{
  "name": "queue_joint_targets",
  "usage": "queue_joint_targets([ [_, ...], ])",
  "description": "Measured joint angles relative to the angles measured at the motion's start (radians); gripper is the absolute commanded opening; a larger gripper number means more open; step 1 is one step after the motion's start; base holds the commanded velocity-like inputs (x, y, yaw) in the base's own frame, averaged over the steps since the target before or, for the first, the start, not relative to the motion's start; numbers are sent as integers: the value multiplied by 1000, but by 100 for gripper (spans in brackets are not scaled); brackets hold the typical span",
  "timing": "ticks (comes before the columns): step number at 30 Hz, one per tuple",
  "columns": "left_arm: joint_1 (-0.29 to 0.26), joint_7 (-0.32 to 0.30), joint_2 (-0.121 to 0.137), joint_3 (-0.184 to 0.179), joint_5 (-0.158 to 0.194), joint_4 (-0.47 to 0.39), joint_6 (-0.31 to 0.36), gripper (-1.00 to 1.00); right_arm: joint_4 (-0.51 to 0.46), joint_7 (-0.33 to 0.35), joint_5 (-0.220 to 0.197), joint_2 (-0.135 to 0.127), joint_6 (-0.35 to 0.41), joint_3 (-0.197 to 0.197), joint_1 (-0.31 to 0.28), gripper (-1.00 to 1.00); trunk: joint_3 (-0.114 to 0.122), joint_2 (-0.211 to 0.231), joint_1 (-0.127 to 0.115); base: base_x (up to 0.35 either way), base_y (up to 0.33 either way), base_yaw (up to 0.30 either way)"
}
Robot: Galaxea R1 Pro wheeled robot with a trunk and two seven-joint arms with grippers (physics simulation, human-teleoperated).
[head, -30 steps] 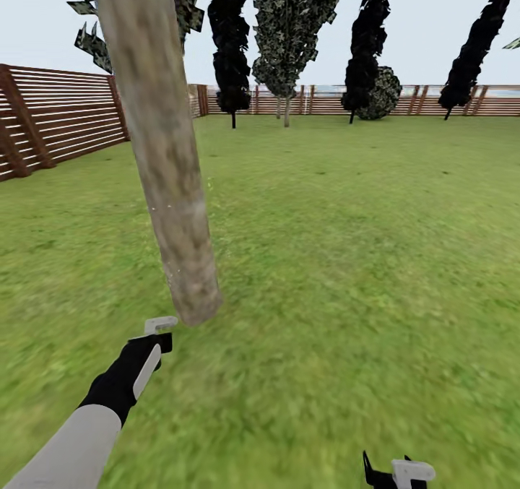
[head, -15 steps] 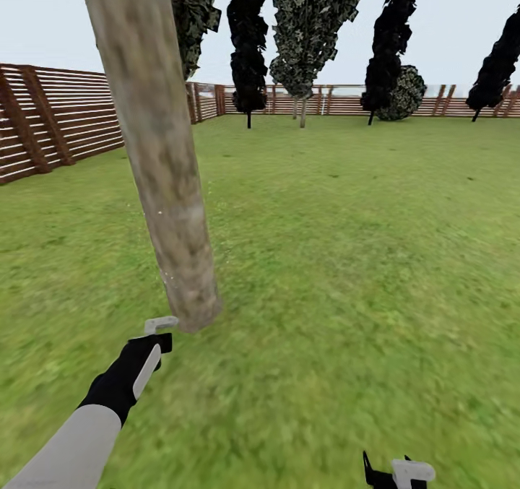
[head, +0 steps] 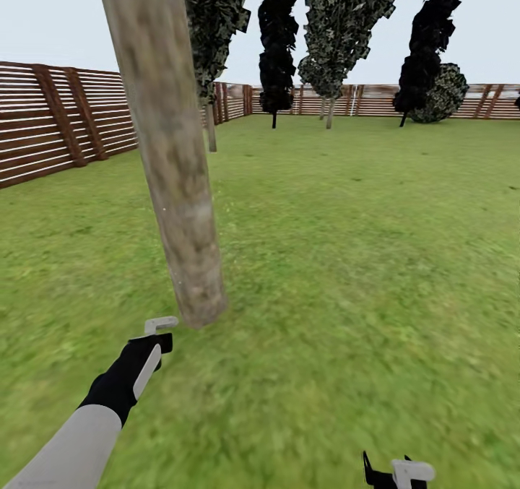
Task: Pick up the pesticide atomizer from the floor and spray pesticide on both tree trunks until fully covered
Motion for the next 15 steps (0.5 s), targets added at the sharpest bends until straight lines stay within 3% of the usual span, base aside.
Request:
queue_joint_targets([
  [3, 0, 0, 0, 0, 0, 2, 0, -100, 0, 0, 0, 0, 0, 0, 0, 100, 0, 0, 0, 0, -274, 18],
  [8, 0, -2, 2, 2, 6, 7, -1, -100, 0, 0, 0, 0, 0, 0, 0, 100, 0, 0, 0, 116, -239, 239],
  [13, -11, -15, -4, -9, 5, -6, 2, -100, -2, -1, -1, -1, 0, 0, 0, 100, 0, 0, 0, 24, -17, 37],
  [15, -41, -24, -16, -21, 8, -7, 17, -100, -2, -2, -2, -3, 0, 0, 0, 100, 0, 0, 0, 0, 0, 1],
])
